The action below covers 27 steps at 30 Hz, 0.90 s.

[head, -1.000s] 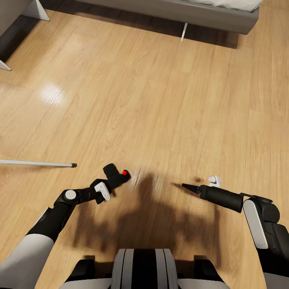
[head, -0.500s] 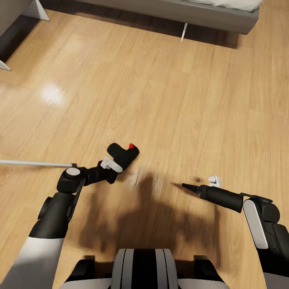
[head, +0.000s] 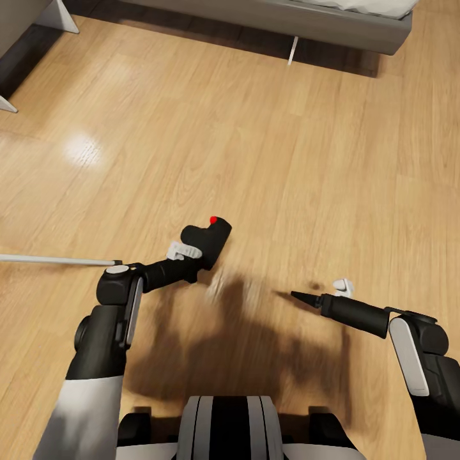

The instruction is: Attach the digital camera to the camera tripod in the bedroom.

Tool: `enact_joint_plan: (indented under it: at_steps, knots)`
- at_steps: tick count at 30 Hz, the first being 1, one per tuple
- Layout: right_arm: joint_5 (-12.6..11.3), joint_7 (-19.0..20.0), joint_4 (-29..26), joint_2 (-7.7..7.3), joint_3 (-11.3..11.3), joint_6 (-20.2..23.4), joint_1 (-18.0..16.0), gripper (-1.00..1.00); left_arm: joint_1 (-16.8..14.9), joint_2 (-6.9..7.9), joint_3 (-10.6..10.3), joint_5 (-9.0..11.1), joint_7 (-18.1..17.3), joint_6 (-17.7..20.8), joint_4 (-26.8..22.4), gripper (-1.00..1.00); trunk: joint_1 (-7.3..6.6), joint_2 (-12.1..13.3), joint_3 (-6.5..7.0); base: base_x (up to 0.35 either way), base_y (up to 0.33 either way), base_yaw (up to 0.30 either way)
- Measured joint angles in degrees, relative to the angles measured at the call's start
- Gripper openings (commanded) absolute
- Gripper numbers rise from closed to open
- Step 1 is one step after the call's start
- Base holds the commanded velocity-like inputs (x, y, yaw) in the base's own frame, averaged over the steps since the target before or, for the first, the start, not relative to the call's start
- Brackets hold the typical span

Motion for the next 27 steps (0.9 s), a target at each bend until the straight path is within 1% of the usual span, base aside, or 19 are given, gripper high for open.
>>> enact_joint_plan:
  at_steps: [3, 4, 7, 8, 10, 11, 14, 17, 18, 20, 21, 22, 23, 24, 25, 27]
  knots:
    - [0.0, 1.3, 0.0, -0.02, -0.9, 0.0, 0.0, 1.0, 0.0, -0.71, 0.7, 1.1, 1.9, 2.9, -0.1, -1.0, 0.0, 0.0, 0.0, 0.0, 0.0, 0.0]
    - [-0.1, 2.2, 0.0, -0.06, -1.6, 0.0, 0.0, 1.0, 0.0, -0.98, 0.9, 1.6, 2.5, 3.8, -0.1, -1.0, 0.0, 0.0, 0.0, 0.0, 0.0, 0.0]
    - [-0.1, 4.5, -0.1, -0.25, -3.2, 0.0, 0.0, 1.0, 0.0, -1.52, 1.1, 2.6, 3.2, 4.8, -0.1, -1.0, 0.0, 0.0, 0.0, 0.0, 0.0, 0.0]
    - [-0.1, 5.9, -0.1, -0.6, -4.0, 0.0, 0.0, 1.0, 0.0, -1.75, 1.2, 3.3, 3.4, 5.3, 0.1, -1.0, 0.0, 0.0, 0.0, 0.0, 0.0, 0.0]
    - [-0.1, 7.6, -0.1, -1.08, -4.9, 0.0, 0.0, 1.0, 0.0, -1.91, 1.1, 3.8, 3.6, 5.8, 0.2, -1.0, 0.0, 0.0, 0.0, 0.0, 0.0, 0.0]
    - [0.0, 10.9, -0.2, -1.95, -6.1, 0.0, 0.0, 1.0, 0.0, -2.06, 1.0, 4.2, 4.2, 7.5, 0.4, -1.0, 0.0, 0.0, 0.0, 0.0, 0.0, 0.0]
    - [0.0, 13.6, -0.2, -2.68, -7.2, 0.0, 0.0, 1.0, 0.0, -2.04, 1.2, 4.5, 5.0, 8.9, 0.6, -1.0, 0.0, 0.0, 0.0, 0.0, 0.0, 0.0]
    - [0.0, 14.9, -0.2, -3.07, -8.3, 0.0, 0.0, 1.0, 0.0, -1.95, 1.2, 4.8, 5.5, 9.4, 0.6, -1.0, 0.0, 0.0, 0.0, 0.0, 0.0, 0.0]
    - [0.0, 15.4, -0.2, -3.27, -9.0, 0.0, 0.0, 1.0, 0.0, -1.9, 1.3, 4.7, 5.7, 9.7, 0.7, -1.0, 0.0, 0.0, 0.0, 0.0, 0.0, 0.0]
    - [0.1, 15.9, -0.2, -3.4, -9.6, 0.0, 0.0, 1.0, 0.1, -1.94, 1.4, 4.7, 6.0, 9.9, 0.8, -1.0, 0.0, 0.0, 0.0, 0.0, 0.0, 0.0]
    - [0.1, 16.3, -0.1, -3.6, -10.3, 0.0, 0.0, 1.0, 0.5, -2.13, 2.0, 3.8, 9.4, 9.8, 1.5, -1.0, 0.0, 0.0, 0.0, 0.0, 0.0, 0.0]
    - [0.1, 16.4, -0.1, -3.65, -10.5, 0.0, 0.0, 1.0, 0.6, -2.28, 2.1, 4.6, 11.8, 10.0, 1.9, -1.0, 0.0, 0.0, 0.0, 0.0, 0.0, 0.0]
    - [0.1, 16.4, -0.1, -3.66, -10.5, 0.0, 0.0, 1.0, 0.6, -2.37, 2.2, 5.2, 13.0, 10.1, 2.2, -1.0, 0.0, 0.0, 0.0, 0.0, 0.0, 0.0]
    - [0.1, 16.4, -0.1, -3.68, -10.5, 0.0, 0.0, 1.0, 0.7, -2.41, 2.2, 5.4, 14.3, 10.1, 2.5, -1.0, 0.0, 0.0, 0.0, 0.0, 0.0, 0.0]
    - [0.1, 16.4, -0.1, -3.68, -10.6, 0.0, 0.0, 1.0, 0.7, -2.41, 2.3, 6.0, 16.5, 10.1, 3.0, -1.0, 0.0, 0.0, 0.0, 0.0, 0.0, 0.0]
    - [0.1, 16.4, -0.1, -3.68, -10.6, 0.0, 0.0, 1.0, 0.7, -2.42, 2.3, 7.6, 18.8, 10.1, 3.4, -1.0, 0.0, 0.0, 0.0, 0.0, 0.0, 0.0]
